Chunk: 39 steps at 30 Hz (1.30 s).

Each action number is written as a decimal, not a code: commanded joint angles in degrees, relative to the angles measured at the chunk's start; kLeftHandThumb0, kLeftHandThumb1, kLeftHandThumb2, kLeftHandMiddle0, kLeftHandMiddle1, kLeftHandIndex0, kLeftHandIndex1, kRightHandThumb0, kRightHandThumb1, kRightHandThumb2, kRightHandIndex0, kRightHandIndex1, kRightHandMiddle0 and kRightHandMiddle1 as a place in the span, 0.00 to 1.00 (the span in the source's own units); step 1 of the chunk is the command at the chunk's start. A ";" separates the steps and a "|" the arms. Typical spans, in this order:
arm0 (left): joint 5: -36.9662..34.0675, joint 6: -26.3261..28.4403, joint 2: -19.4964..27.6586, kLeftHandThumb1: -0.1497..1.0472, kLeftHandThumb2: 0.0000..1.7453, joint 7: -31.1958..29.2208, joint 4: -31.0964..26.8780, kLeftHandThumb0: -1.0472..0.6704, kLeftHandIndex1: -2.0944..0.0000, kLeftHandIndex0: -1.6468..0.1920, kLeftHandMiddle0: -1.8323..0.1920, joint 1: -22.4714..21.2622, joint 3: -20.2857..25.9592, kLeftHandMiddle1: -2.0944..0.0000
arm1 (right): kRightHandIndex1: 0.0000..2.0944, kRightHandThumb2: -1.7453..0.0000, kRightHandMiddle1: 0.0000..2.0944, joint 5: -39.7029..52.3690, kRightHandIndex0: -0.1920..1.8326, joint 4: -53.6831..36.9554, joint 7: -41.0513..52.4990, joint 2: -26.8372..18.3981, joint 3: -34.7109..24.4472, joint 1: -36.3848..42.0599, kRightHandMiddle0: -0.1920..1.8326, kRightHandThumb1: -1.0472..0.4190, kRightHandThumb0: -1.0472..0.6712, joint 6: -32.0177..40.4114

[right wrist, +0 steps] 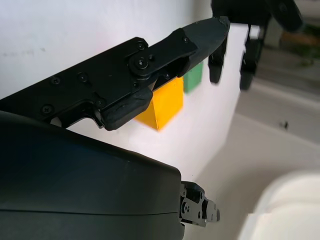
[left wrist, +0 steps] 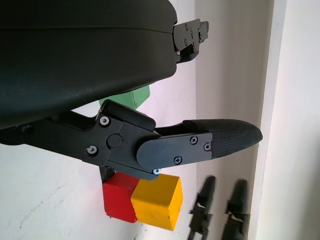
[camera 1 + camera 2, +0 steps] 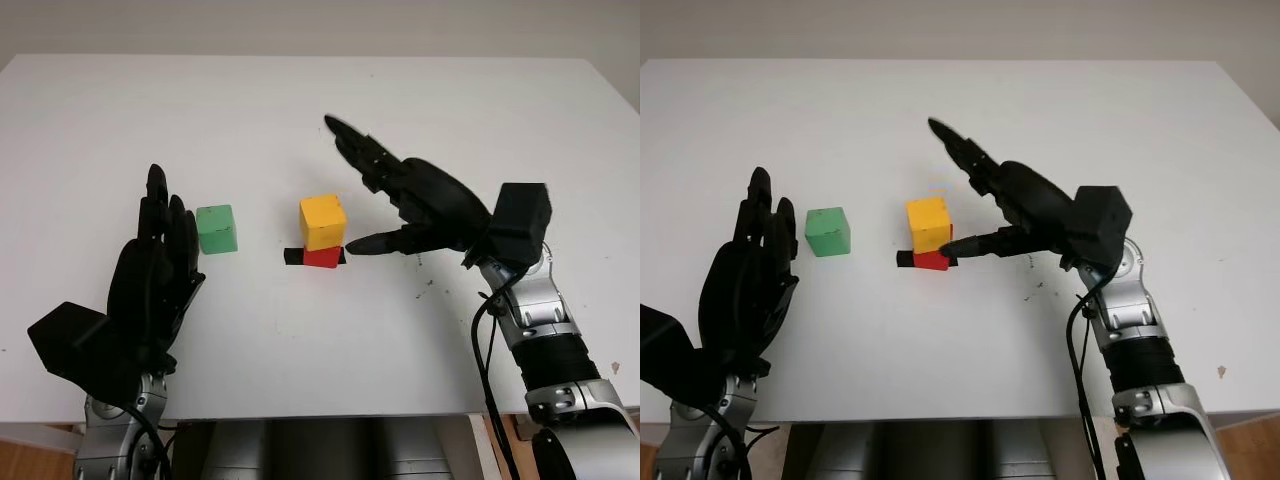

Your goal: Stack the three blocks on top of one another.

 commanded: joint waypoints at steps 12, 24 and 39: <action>26.58 0.46 10.47 1.00 0.09 10.25 0.72 0.19 0.94 0.79 0.81 -3.98 1.29 0.96 | 0.00 0.74 0.00 9.15 0.00 -4.34 -10.34 1.85 -9.10 -0.28 0.00 0.00 0.15 13.91; 32.18 8.26 33.73 0.90 0.02 -10.81 9.54 0.09 0.97 0.79 0.91 -14.13 0.30 0.99 | 0.00 0.70 0.00 11.49 0.00 -2.48 -14.89 1.99 -13.40 -2.01 0.00 0.00 0.22 16.25; 25.91 1.06 38.26 0.87 0.03 -23.93 23.33 0.05 0.98 0.85 0.98 -22.00 -5.60 0.98 | 0.00 0.68 0.00 9.84 0.00 -3.96 -16.48 2.01 -12.61 -1.52 0.00 0.00 0.24 17.03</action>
